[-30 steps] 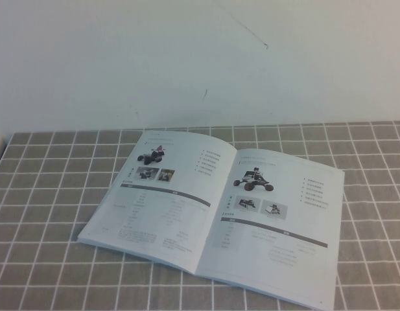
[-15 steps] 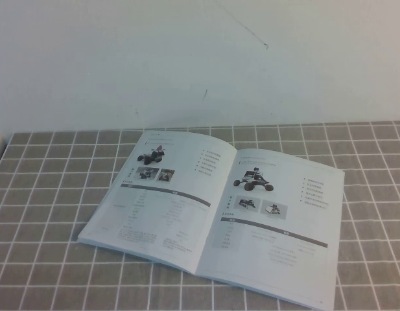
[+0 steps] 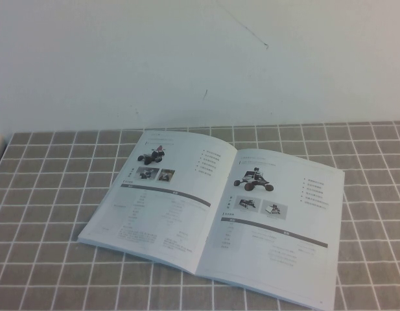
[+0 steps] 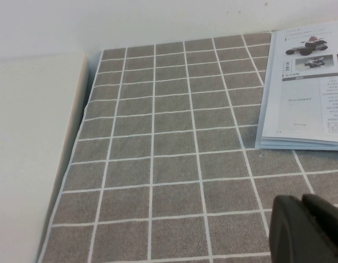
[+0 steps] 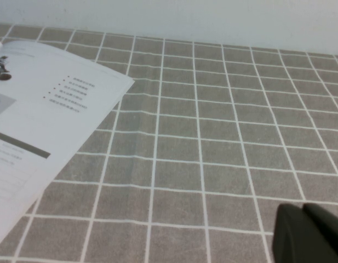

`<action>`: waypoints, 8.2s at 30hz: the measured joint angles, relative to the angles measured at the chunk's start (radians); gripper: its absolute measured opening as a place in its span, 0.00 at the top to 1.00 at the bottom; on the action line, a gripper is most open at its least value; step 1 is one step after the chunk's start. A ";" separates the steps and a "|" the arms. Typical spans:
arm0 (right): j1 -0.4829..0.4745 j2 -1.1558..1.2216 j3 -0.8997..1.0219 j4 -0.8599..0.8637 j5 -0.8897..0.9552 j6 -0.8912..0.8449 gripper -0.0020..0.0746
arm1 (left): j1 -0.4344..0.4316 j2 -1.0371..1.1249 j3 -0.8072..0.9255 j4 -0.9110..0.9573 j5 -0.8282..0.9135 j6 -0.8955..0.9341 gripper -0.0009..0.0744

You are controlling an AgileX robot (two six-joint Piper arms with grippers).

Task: Close book
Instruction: 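Close the open booklet and leave it lying on the table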

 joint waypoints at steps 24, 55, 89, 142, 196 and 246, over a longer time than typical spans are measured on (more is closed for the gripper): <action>0.000 0.000 0.000 0.000 0.000 0.000 0.98 | -0.041 0.000 0.000 0.033 0.002 0.002 0.99; 0.000 0.000 0.010 -0.050 -1.254 0.194 0.98 | -0.041 0.000 0.006 0.139 -0.756 -0.049 0.99; 0.000 0.592 -0.388 -0.114 -0.291 0.385 0.98 | -0.041 0.537 -0.336 0.272 -0.469 -0.523 0.99; 0.317 2.017 -1.209 0.601 0.169 -0.752 0.98 | -0.091 1.766 -1.245 -0.628 0.236 0.379 0.99; 0.317 2.062 -1.233 0.577 0.187 -0.746 0.98 | -0.105 2.111 -1.471 -0.068 0.164 0.065 0.99; 0.317 2.062 -1.234 0.577 0.183 -0.738 0.98 | -0.242 2.160 -1.482 -1.392 0.768 0.962 0.92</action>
